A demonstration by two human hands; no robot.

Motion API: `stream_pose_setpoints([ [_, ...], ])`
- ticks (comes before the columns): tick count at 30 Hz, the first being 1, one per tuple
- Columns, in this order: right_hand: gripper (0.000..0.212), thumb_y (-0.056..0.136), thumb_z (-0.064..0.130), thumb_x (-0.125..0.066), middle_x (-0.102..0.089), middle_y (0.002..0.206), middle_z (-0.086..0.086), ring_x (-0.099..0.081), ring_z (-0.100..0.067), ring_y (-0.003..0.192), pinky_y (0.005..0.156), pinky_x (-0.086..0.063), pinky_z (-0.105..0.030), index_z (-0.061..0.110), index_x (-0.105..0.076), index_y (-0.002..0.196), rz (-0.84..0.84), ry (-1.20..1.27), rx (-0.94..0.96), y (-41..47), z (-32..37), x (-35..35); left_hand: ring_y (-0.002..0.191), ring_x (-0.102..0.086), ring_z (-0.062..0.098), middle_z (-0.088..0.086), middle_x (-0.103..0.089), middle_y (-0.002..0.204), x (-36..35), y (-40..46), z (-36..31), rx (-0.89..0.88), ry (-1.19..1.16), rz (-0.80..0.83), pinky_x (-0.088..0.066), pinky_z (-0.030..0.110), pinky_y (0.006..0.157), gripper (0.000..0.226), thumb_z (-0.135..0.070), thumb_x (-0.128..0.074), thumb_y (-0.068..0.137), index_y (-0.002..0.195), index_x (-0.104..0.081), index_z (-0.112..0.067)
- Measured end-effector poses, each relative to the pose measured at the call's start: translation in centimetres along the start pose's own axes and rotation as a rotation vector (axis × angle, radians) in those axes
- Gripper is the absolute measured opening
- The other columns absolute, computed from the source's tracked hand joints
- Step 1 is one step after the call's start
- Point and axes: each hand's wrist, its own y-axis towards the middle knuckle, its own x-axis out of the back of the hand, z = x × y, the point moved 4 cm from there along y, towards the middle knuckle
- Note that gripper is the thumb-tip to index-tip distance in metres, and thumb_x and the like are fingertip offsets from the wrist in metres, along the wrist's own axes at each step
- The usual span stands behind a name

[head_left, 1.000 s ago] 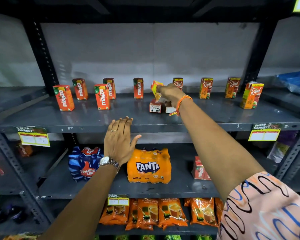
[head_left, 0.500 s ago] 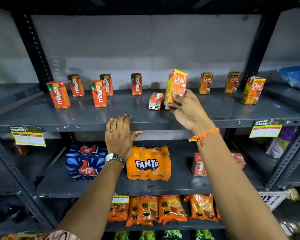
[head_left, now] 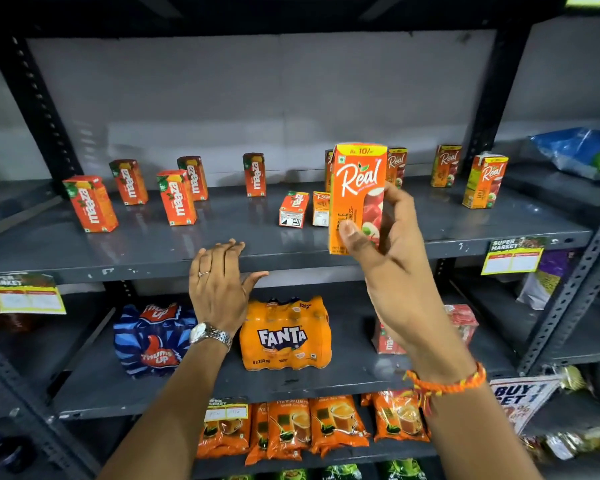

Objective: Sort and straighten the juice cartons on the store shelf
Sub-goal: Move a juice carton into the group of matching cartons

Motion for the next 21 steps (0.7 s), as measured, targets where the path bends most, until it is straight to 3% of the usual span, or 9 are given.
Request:
stream_pose_setpoints([
  [6,0.067,0.08,0.048,-0.074,-0.069,0.122,0.011,-0.068,-0.006,0.114,0.093,-0.056,-0.026,0.039,-0.041,0.137,-0.027,0.005,0.005,-2.9,0.0,0.9,0.114,-0.057,0.026,0.006,-0.066,0.123,0.1,0.0,0.0,0.004,-0.017,-0.002,-0.032,0.041,0.111,0.066,-0.071,-0.037,0.093,0.123,-0.057,-0.015],
  [10,0.061,0.084,0.037,-0.075,-0.071,0.122,0.008,-0.07,-0.008,0.113,0.094,-0.054,-0.029,0.029,-0.047,0.137,-0.077,0.022,-0.032,-3.1,-0.2,1.9,0.113,-0.059,0.027,0.007,-0.067,0.121,0.0,0.0,0.1,0.002,-0.022,-0.011,-0.034,0.042,0.108,0.068,-0.071,-0.035,0.092,0.121,-0.058,-0.015],
  [14,0.064,0.079,0.039,-0.076,-0.074,0.118,0.006,-0.071,-0.009,0.11,0.093,-0.056,-0.028,0.023,-0.05,0.135,-0.119,0.067,-0.109,-2.6,-0.6,3.3,0.112,-0.059,0.029,0.009,-0.067,0.12,-0.3,0.0,0.1,0.024,-0.025,-0.006,-0.035,0.043,0.107,0.068,-0.071,-0.039,0.09,0.121,-0.059,-0.015],
  [17,0.059,0.08,0.026,-0.076,-0.074,0.115,0.001,-0.07,-0.011,0.109,0.091,-0.055,-0.027,0.014,-0.052,0.132,-0.169,0.101,-0.175,-0.9,-2.0,4.5,0.113,-0.059,0.03,0.009,-0.067,0.121,0.0,0.1,0.1,0.047,-0.045,0.017,-0.035,0.043,0.108,0.066,-0.07,-0.047,0.087,0.121,-0.06,-0.015],
  [21,0.045,0.091,0.004,-0.069,-0.069,0.11,-0.001,-0.067,-0.011,0.101,0.089,-0.056,-0.026,0.007,-0.049,0.132,-0.288,0.071,-0.223,3.2,-4.3,6.9,0.111,-0.058,0.032,0.01,-0.065,0.118,0.6,0.3,-0.4,0.07,0.004,0.098,-0.036,0.045,0.106,0.071,-0.075,-0.04,0.088,0.122,-0.056,-0.015],
])
